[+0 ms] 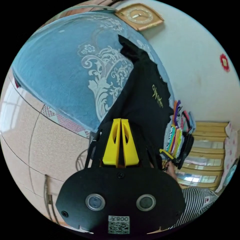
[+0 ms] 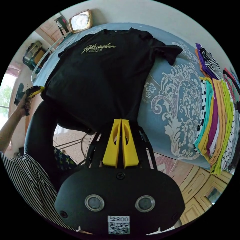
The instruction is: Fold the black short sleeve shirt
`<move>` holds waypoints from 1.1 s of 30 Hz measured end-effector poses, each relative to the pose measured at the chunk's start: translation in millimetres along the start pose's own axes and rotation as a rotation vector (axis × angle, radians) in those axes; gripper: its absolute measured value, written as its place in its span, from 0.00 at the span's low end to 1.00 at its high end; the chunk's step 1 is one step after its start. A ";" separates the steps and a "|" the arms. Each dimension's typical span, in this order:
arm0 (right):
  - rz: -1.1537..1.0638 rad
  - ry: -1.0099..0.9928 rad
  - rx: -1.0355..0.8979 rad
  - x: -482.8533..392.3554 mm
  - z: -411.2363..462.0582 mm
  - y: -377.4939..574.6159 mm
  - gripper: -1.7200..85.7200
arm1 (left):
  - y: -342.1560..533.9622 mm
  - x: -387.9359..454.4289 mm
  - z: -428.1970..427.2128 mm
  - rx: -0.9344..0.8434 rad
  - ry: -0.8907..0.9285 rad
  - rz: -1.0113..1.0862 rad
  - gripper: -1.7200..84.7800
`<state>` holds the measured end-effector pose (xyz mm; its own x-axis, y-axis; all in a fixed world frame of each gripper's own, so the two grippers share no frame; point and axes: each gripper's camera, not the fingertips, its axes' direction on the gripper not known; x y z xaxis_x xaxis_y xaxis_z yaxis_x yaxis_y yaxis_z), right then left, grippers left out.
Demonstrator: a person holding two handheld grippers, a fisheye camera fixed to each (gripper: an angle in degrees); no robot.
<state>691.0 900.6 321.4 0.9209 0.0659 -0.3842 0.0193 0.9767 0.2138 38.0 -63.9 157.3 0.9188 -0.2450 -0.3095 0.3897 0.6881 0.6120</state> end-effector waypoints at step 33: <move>0.374 -0.204 0.505 207.2 47.3 -154.2 0.09 | -122.7 555.1 748.5 -0.502 0.005 1.168 0.11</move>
<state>897.2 754.0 251.4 0.9552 0.2939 -0.0348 -0.1822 0.6765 0.7136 547.4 -795.6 455.0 0.6972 0.6814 0.2228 -0.7163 0.6743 0.1794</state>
